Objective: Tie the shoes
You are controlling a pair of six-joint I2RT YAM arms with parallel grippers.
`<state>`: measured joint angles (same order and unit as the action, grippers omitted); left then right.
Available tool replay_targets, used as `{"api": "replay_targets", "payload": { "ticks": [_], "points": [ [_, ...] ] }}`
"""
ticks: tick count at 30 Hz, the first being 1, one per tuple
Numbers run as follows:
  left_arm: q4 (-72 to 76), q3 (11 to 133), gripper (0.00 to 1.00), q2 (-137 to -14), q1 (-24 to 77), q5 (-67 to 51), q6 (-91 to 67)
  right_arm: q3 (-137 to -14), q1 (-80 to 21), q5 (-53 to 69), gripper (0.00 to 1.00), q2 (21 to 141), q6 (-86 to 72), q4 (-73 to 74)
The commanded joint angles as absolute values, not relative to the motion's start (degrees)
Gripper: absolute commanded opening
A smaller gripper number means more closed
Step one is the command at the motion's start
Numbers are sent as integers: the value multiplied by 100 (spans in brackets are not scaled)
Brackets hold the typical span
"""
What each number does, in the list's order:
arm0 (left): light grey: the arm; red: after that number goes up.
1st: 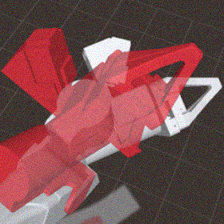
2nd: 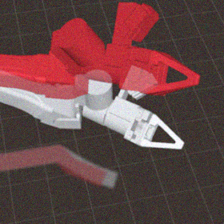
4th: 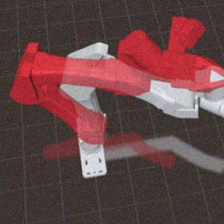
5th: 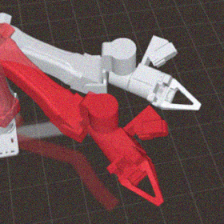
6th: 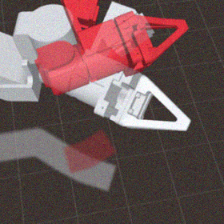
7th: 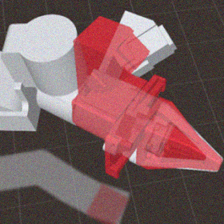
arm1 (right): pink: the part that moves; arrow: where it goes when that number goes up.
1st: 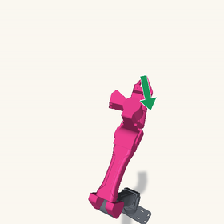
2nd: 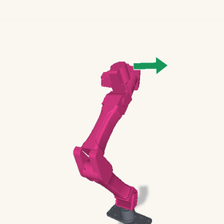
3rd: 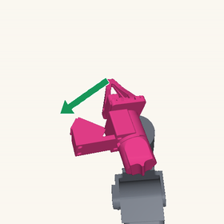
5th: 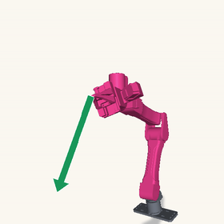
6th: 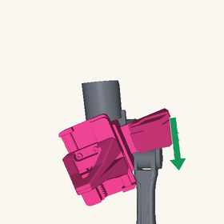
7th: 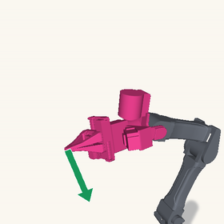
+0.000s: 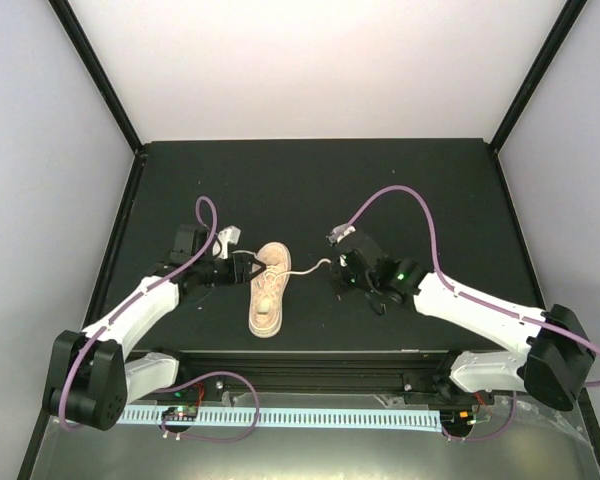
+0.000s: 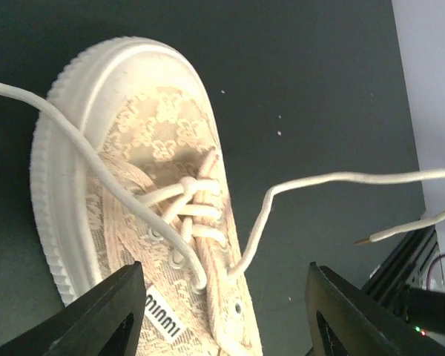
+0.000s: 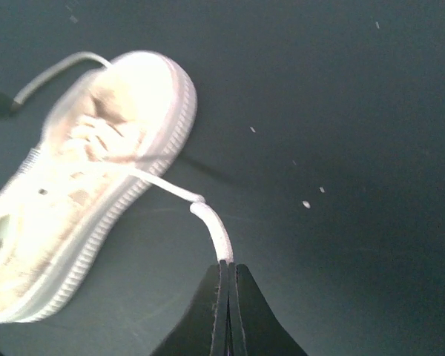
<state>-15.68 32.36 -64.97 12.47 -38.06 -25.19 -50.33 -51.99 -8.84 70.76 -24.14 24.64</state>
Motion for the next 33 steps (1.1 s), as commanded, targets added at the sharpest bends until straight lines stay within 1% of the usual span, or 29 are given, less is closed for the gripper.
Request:
{"api": "replay_targets", "payload": {
  "ticks": [1,7,11,14,16,20,24,27,31,33],
  "points": [
    [-821,3242,63,-6533,1257,-3393,-3040,-4575,-5057,-1094,2,7123,-2545,2249],
    [-314,2895,67,-6841,1257,-3636,-3225,-4290,-4896,-1137,1,7217,-2685,1956],
    [-429,2793,70,-6978,1273,-3695,-3092,-4492,-4753,-1051,2,7292,-2614,1906],
    [-571,2611,75,-6887,1295,-3609,-2975,-4614,-4724,-1038,2,7311,-2541,1882],
    [-601,2504,77,-6921,1321,-3678,-2925,-4664,-4716,-1030,2,7336,-2516,1881],
    [-601,2355,77,-7090,1415,-3673,-2850,-4652,-4717,-944,2,7321,-2502,1839],
    [-26,2203,77,-7268,1781,-3923,-3136,-4606,-4716,-939,2,7147,-2495,1890],
    [230,2416,74,-7578,2325,-3839,-3305,-4568,-4714,-970,1,6903,-2481,2000],
    [211,2747,62,-7978,2755,-3503,-3327,-4437,-4716,-1068,2,6475,-2498,2251],
    [272,2829,61,-8103,2916,-3432,-3456,-4319,-4713,-1099,2,6296,-2538,2352]
  ]
}}
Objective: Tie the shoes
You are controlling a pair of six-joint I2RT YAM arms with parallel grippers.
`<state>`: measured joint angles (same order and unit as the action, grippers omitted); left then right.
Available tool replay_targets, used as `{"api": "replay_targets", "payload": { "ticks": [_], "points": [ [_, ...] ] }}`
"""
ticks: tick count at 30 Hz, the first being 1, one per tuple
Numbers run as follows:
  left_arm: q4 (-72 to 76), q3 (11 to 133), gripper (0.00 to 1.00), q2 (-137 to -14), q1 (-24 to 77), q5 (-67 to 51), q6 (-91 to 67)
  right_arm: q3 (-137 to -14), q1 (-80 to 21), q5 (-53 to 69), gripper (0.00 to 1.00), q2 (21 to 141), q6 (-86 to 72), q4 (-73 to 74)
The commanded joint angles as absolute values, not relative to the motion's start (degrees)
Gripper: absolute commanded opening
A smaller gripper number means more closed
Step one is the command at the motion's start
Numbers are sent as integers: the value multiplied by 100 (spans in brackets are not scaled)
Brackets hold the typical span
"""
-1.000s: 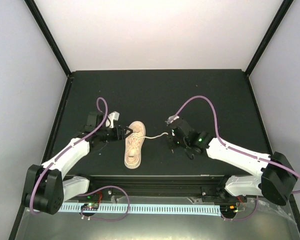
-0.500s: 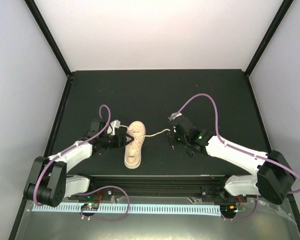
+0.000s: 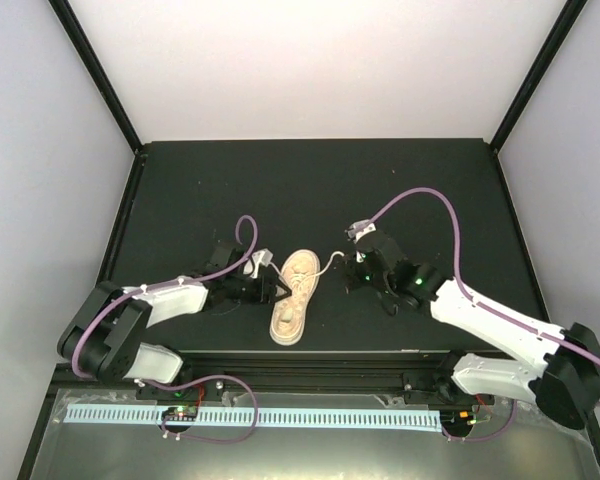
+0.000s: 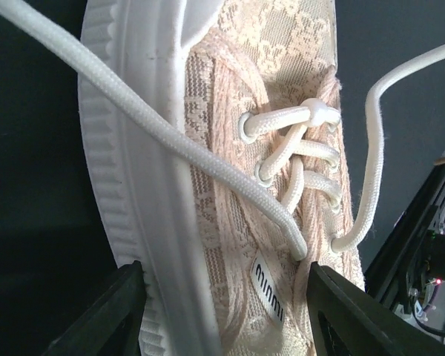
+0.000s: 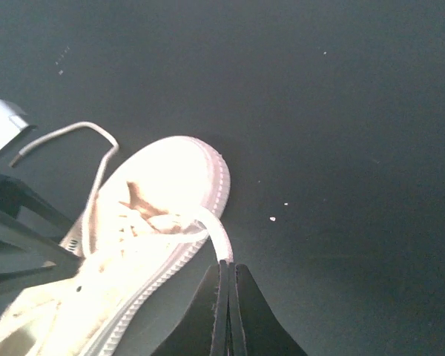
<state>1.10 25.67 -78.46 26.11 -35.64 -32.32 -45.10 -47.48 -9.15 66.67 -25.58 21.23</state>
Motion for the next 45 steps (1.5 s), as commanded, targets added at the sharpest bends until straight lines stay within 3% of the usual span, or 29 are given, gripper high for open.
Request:
{"api": "replay_targets", "payload": {
  "ticks": [1,7,11,13,16,17,19,23,29,36,38,45],
  "points": [
    [359,2850,62,-8137,3009,-3422,-3548,-4214,-4715,-1156,2,6229,-2569,2369],
    [800,2785,66,-7944,3419,-3277,-4086,-3884,-4607,-1321,2,6245,-2761,2490],
    [228,2874,74,-7197,3293,-2909,-3875,-3695,-4558,-1166,3,6373,-2998,2531],
    [-414,3167,82,-6741,3104,-2664,-3458,-3681,-4554,-1088,20,6436,-3042,2567],
    [-1429,3669,96,-6230,2726,-2260,-2778,-3916,-4557,-1100,62,6479,-2838,2693],
    [-1702,3850,98,-6112,2580,-2206,-2530,-4062,-4561,-1072,70,6490,-2664,2705],
    [-2203,4282,99,-5906,2198,-2197,-2032,-4403,-4564,-821,76,6608,-2219,2617],
    [-2696,5151,99,-5701,1146,-2136,-1561,-5334,-4594,-59,76,7443,-1608,2452],
    [-2632,5624,99,-5634,-164,-2299,-2078,-6780,-4793,886,76,9210,-1032,2144],
    [-2323,5090,99,-5466,-411,-1812,-1707,-8576,-5312,701,74,11144,-177,2464],
    [-2243,5043,99,-5358,-431,-1986,-1607,-9134,-5400,748,70,11695,-59,2715],
    [-2000,4895,99,-5177,-535,-2428,-1503,-10486,-5654,704,69,12998,408,3164]
  ]
}}
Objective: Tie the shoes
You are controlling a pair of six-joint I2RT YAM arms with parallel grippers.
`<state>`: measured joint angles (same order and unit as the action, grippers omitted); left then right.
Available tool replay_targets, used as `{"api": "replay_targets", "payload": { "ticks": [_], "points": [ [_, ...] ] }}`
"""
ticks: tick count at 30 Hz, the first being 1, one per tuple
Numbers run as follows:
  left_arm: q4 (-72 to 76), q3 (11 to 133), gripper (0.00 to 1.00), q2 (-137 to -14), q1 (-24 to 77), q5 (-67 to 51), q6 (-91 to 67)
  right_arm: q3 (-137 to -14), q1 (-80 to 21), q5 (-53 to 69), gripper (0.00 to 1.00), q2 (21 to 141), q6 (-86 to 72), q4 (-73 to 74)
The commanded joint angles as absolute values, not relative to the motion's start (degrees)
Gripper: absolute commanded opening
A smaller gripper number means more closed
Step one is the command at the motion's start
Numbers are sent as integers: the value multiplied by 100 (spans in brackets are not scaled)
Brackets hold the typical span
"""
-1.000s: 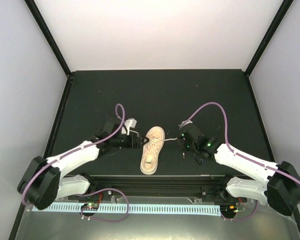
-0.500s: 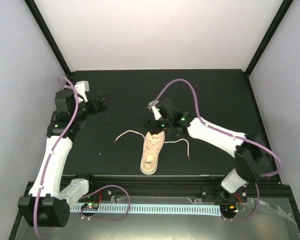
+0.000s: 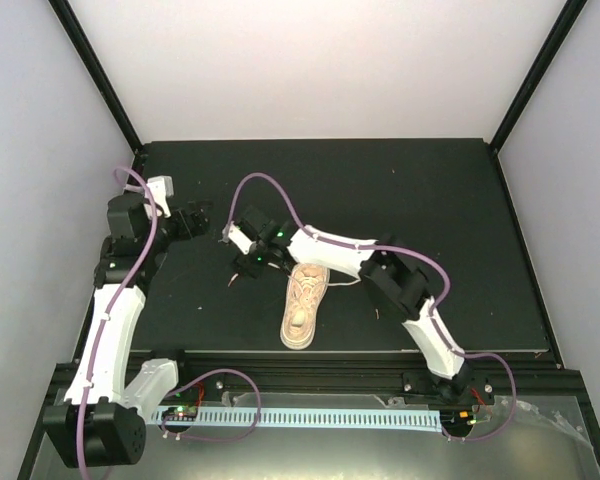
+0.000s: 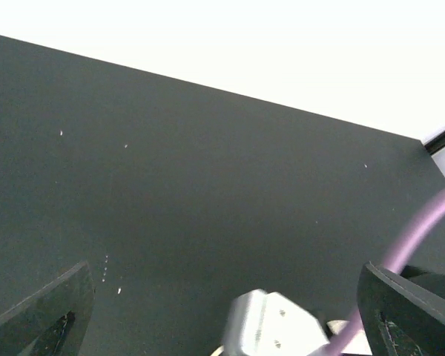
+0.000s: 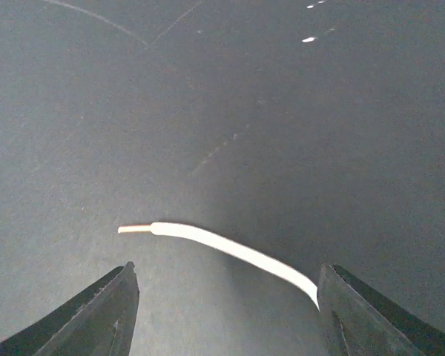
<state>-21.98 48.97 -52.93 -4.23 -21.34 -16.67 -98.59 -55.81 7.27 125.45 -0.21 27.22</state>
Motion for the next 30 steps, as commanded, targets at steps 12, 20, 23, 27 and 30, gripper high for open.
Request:
{"api": "replay_targets", "payload": {
  "ticks": [12,20,23,27,30],
  "points": [
    [-1770,4764,99,-5213,-1054,-3240,-1658,-11235,-5713,343,72,13782,832,3537],
    [-1766,4724,99,-5202,-1147,-3327,-1631,-12001,-5711,254,65,14450,971,4255],
    [-1762,4701,99,-5203,-1170,-3331,-1643,-11760,-5711,233,54,14332,1004,4044],
    [-1789,4693,99,-5204,-1197,-3402,-1626,-11615,-5713,348,27,14278,925,3943],
    [-1743,4644,99,-5171,-1198,-3604,-1584,-11376,-5703,502,6,14150,767,3732]
  ]
}}
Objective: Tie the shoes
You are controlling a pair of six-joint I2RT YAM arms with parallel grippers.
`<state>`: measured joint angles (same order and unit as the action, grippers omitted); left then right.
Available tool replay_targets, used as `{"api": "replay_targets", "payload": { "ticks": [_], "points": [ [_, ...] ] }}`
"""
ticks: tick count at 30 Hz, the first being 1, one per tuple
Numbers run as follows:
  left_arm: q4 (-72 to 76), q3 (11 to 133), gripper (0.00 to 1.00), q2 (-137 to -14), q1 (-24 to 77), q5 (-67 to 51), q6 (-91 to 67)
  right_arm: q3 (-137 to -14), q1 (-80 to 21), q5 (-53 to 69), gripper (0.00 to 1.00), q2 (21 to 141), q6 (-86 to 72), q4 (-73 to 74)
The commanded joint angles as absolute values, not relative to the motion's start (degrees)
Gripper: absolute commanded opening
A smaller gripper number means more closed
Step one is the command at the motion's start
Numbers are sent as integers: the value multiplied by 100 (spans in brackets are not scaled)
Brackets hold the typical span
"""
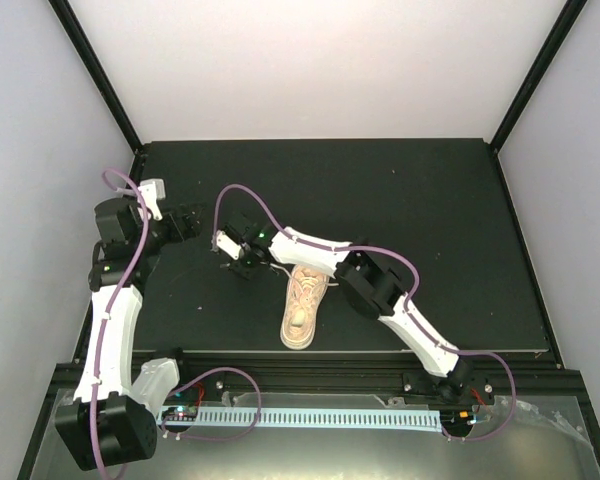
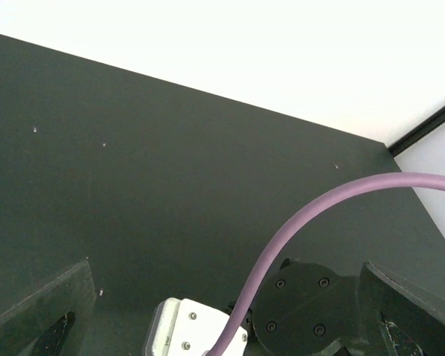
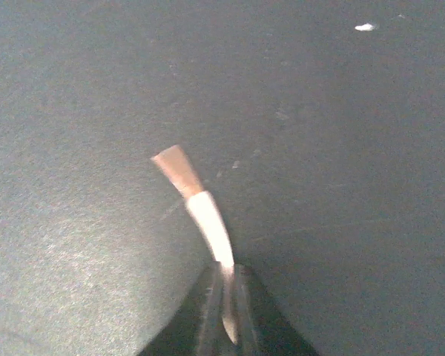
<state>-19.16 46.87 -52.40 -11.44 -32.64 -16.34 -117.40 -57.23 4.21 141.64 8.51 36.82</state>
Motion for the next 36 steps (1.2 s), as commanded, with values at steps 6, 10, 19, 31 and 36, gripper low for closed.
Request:
{"api": "replay_targets", "payload": {
  "ticks": [6,10,19,31,36],
  "points": [
    [-1513,4500,97,-5172,-938,-3812,-1580,-10432,-5580,708,2,13238,-43,2830],
    [-1285,4355,96,-5059,-421,-3796,-1785,-9346,-5271,775,2,11857,-828,1980],
    [2009,2931,95,-5062,1471,-3720,-2062,-6709,-4221,899,2,8831,-2235,768],
    [3456,3632,92,-7216,3149,-4279,-912,-5620,-4010,818,2,6589,-3044,364],
    [3180,4065,92,-7909,3396,-4159,-689,-5489,-4010,907,2,6241,-3266,287]
  ]
}}
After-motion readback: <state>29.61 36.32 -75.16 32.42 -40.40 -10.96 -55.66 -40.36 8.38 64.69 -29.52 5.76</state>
